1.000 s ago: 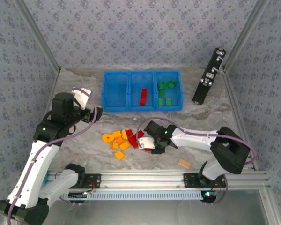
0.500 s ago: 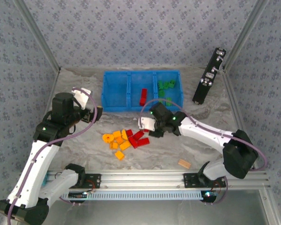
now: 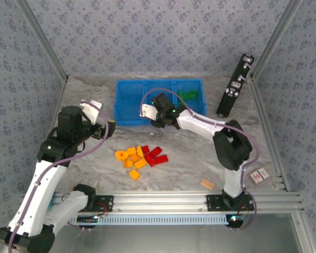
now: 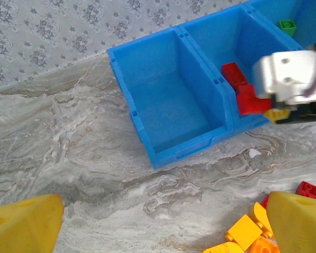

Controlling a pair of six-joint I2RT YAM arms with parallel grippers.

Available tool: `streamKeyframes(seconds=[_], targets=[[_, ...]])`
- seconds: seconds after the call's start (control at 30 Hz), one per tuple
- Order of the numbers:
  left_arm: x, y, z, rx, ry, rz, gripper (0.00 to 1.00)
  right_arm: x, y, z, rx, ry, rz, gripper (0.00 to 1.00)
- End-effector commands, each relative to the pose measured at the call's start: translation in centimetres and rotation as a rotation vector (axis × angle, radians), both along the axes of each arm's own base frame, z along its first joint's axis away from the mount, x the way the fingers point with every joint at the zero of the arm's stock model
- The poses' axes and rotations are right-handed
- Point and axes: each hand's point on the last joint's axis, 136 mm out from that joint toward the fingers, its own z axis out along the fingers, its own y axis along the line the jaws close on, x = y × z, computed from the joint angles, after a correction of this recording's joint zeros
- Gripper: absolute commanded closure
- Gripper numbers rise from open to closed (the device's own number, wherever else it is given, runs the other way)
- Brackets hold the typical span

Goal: Sort the legos into containers by color
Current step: Place the lego in the container.

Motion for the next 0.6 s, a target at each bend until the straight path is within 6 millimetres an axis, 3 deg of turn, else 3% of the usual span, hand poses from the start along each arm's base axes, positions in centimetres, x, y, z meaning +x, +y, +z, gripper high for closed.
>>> streamKeyframes(seconds=[0.0, 0.27, 0.4, 0.47, 0.57], targets=[[-0.4, 0.0, 0.9, -0.029, -0.032, -0.006, 0.01, 3.3, -0.4, 0.0, -0.025, -0.050, -0.126, 0.72], [-0.5, 0.0, 1.2, -0.036, -0.038, -0.006, 0.01, 6.5, -2.0, -0.7, -0.033, -0.068, -0.224, 0.72], [-0.4, 0.0, 0.8, -0.033, -0.028, -0.006, 0.01, 7.3, -2.4, -0.9, -0.033, -0.068, -0.233, 0.71], [-0.2, -0.1, 0.8, -0.035, -0.022, -0.007, 0.01, 7.4, -2.3, -1.3, -0.043, -0.063, -0.224, 0.63], [-0.1, -0.2, 0.8, -0.035, -0.019, -0.009, 0.01, 7.4, -2.3, -2.2, -0.073, -0.047, -0.209, 0.64]])
